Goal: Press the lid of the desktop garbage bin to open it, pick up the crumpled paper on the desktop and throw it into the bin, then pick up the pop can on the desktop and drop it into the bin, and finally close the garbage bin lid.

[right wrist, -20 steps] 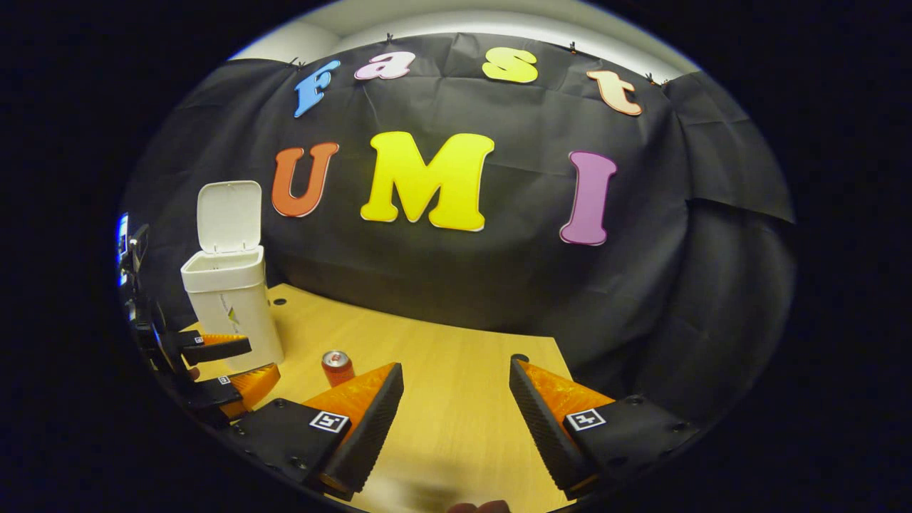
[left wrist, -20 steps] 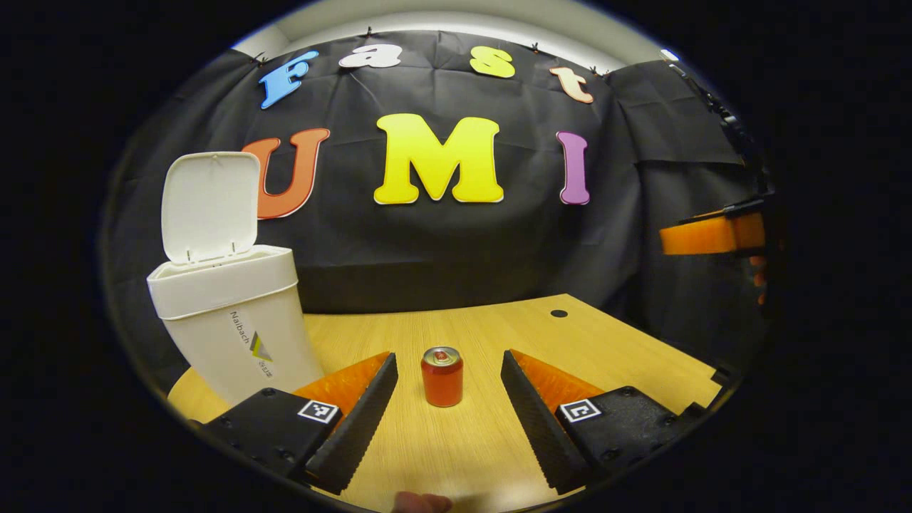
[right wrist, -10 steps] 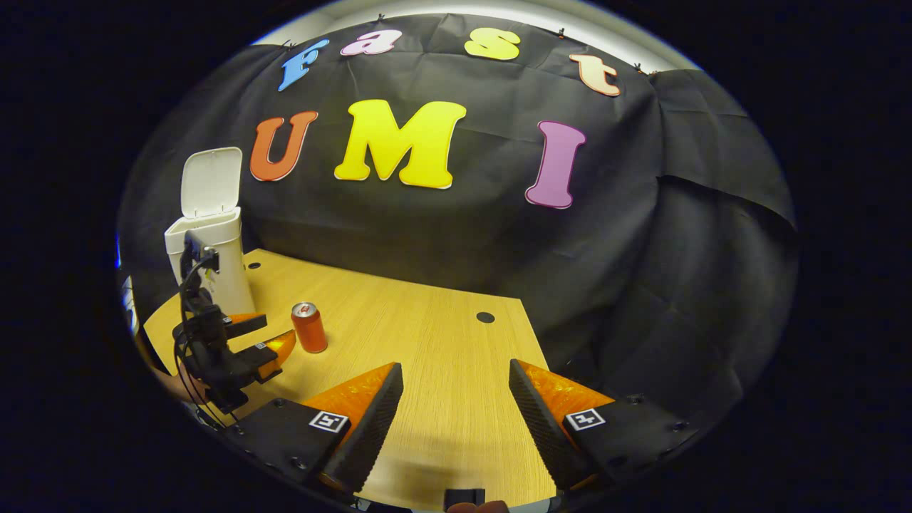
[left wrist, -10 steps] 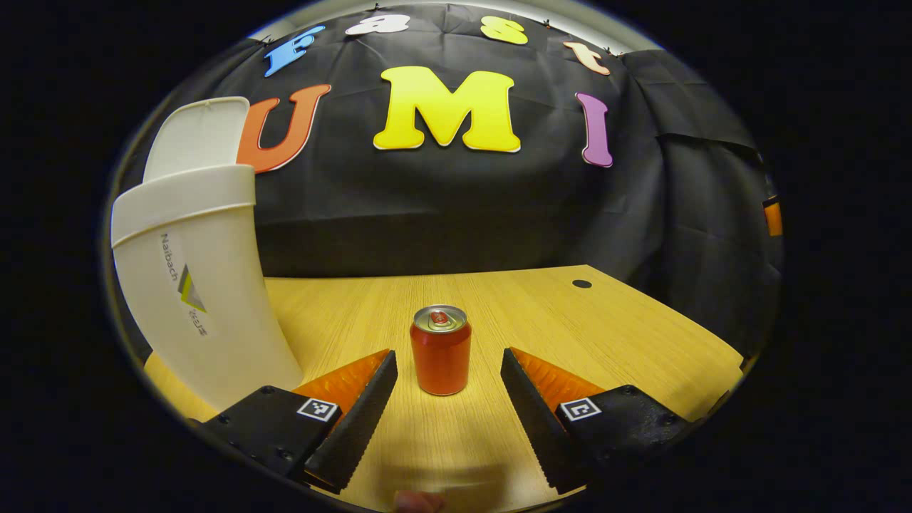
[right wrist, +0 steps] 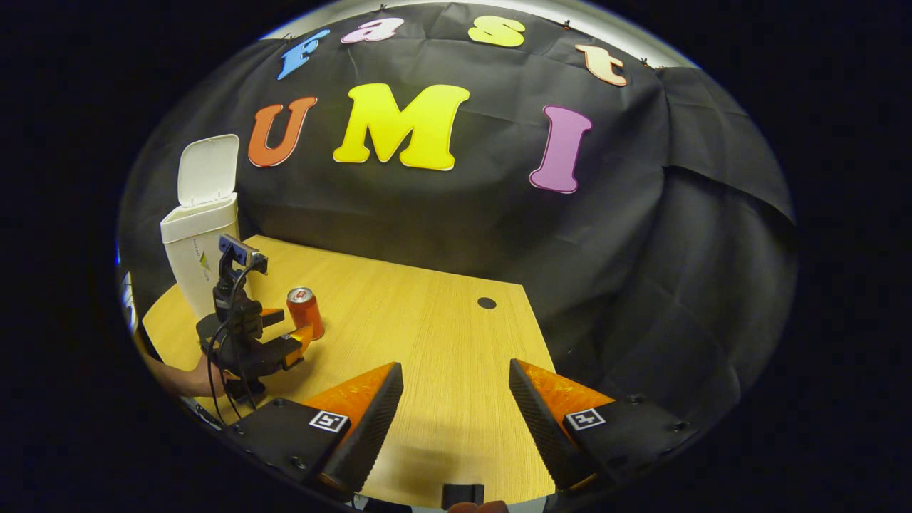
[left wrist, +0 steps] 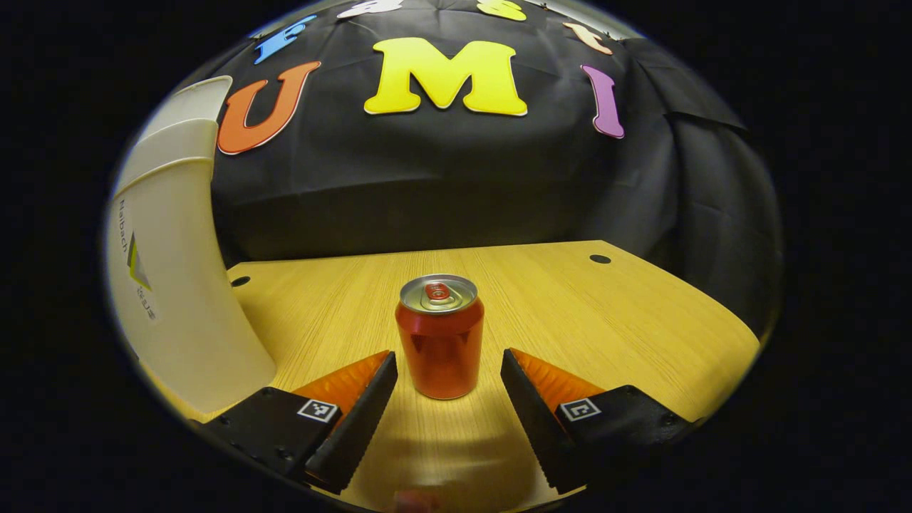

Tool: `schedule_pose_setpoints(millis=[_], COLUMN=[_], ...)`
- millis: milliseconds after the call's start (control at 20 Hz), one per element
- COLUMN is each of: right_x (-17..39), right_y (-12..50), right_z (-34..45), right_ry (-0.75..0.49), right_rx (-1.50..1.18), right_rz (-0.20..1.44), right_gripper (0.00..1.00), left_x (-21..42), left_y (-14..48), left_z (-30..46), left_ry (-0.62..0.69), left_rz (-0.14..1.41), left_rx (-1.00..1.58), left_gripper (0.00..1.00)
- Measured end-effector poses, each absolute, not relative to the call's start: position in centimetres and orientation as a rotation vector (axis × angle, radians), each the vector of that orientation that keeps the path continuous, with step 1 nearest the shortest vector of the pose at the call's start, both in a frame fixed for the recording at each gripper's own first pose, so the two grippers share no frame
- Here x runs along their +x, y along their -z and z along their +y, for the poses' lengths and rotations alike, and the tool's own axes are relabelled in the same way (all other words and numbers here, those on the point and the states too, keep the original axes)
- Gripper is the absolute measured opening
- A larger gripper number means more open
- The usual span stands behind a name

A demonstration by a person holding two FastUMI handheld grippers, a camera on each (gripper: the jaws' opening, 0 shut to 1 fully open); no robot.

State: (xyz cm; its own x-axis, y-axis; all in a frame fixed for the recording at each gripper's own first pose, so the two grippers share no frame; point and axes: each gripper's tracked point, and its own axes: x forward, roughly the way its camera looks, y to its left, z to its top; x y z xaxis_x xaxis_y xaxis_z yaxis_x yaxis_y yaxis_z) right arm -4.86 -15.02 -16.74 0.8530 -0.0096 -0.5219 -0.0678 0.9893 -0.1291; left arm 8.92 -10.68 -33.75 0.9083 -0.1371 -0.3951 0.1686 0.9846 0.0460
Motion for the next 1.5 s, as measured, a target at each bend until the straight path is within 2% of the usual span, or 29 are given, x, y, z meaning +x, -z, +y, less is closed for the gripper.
schedule_pose_setpoints(millis=[850, 1000, 1250, 1500], right_x=[-1.7, -1.9, -1.9, -2.8], right_y=[17.4, 16.9, 15.8, 13.9], right_z=[-13.4, -13.0, -11.8, -9.8], right_ry=[-0.046, -0.055, -0.058, -0.091], right_rx=[-0.127, -0.136, -0.097, -0.067], right_rz=[0.579, 0.567, 0.53, 0.468], right_gripper=[0.94, 0.94, 0.94, 0.94], left_x=[12.9, 12.6, 12.0, 11.2], left_y=[36.2, 35.9, 31.1, 22.6], left_z=[-10.2, -10.4, -10.6, -9.8], left_ry=[0.148, 0.162, 0.174, 0.166], left_rz=[0.474, 0.478, 0.413, 0.316], left_rx=[0.038, 0.034, 0.04, 0.035], left_gripper=[0.96, 0.87, 0.86, 0.86])
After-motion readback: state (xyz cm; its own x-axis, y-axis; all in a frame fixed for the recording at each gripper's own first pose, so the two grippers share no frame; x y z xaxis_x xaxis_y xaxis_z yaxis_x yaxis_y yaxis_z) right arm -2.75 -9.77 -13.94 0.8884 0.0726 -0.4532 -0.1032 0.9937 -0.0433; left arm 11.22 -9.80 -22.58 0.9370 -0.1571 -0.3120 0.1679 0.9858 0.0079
